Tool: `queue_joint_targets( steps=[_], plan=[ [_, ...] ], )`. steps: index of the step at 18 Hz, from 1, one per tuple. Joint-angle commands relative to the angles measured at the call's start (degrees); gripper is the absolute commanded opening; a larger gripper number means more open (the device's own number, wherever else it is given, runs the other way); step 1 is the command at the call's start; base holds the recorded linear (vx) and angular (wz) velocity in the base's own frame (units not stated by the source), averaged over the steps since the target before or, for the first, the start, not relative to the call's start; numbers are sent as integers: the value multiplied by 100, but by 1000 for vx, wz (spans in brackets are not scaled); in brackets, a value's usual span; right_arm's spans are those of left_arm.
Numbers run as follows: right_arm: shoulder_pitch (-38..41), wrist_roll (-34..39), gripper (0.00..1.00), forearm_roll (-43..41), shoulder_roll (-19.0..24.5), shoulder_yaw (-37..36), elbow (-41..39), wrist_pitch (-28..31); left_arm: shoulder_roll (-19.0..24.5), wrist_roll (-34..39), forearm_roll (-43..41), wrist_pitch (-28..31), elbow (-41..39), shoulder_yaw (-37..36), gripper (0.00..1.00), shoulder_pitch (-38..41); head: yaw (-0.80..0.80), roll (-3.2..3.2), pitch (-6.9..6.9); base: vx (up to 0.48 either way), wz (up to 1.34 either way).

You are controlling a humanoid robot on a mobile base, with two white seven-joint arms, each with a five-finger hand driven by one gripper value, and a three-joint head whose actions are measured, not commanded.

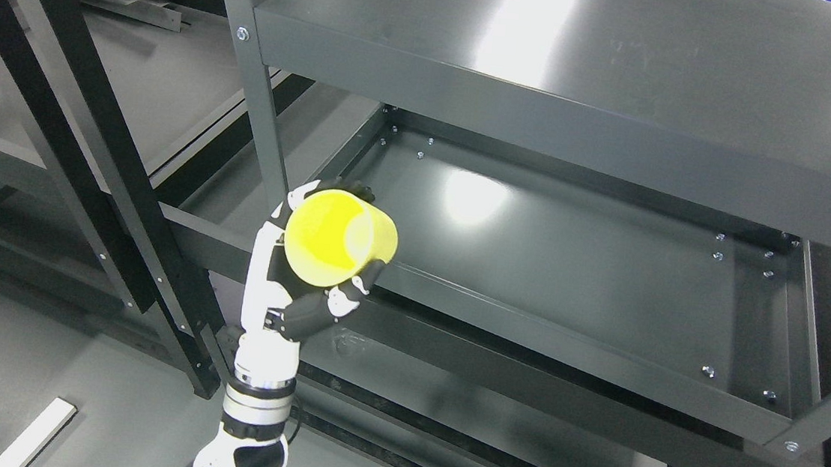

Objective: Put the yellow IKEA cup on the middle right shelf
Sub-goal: 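Raise the left hand with the cup up onto the upper shelf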

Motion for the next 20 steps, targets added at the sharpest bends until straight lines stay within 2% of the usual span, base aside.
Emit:
queue_joint_targets(
  steps=[1,8,12,17,20],
  plan=[
    [79,2,99,-141,-100,97,0,5,99,-165,-9,-411,-560,-1248,2,-72,0,0,0,5,-44],
    [79,2,99,-141,-100,97,0,5,99,-156,-18,-411,-552,-1302,1,-1706,0,0,-2,4,-22],
    [79,2,99,-141,-100,97,0,5,99,-51,-18,-131,-552,-1636,1,-2454,0,0,-1,14,-43],
    [79,2,99,-141,-100,97,0,5,99,888,9,528,-552,-1662,1,-3184,0,0,-2,26,-95],
    [71,2,99,-141,-100,97,0,5,99,1188,35,888,-552,-1724,1,-3552,0,0,-2,35,-120]
  ],
)
